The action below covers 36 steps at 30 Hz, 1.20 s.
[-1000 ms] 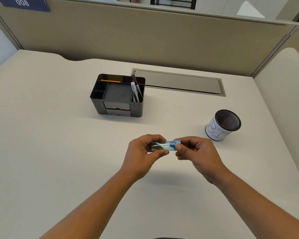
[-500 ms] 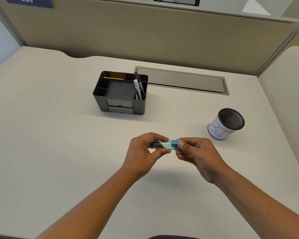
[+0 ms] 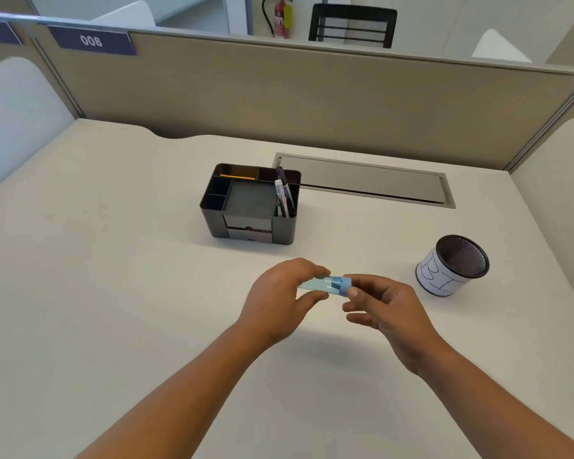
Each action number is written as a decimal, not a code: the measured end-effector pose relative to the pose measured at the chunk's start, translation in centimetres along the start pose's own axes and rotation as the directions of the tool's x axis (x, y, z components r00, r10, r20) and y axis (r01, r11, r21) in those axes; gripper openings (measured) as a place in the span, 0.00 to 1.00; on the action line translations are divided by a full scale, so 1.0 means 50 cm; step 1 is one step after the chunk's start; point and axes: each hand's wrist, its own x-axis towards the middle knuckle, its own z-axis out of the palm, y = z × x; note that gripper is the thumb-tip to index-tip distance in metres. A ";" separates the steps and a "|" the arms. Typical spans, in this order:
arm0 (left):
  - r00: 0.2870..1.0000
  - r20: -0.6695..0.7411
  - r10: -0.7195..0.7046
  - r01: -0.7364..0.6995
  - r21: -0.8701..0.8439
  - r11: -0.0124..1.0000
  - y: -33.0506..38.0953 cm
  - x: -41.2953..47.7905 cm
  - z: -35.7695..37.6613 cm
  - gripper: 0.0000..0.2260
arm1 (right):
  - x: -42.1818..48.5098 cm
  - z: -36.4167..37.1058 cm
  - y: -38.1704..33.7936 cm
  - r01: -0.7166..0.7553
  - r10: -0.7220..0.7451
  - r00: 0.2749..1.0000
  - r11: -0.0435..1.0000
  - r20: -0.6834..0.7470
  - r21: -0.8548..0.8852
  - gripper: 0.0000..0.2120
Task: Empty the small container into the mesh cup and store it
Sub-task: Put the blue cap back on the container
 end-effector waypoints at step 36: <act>0.958 0.023 -0.284 0.282 0.066 0.957 -0.251 0.270 -0.155 0.17 | 0.086 0.008 0.105 -0.084 0.102 0.995 0.852 0.007 -0.517 0.05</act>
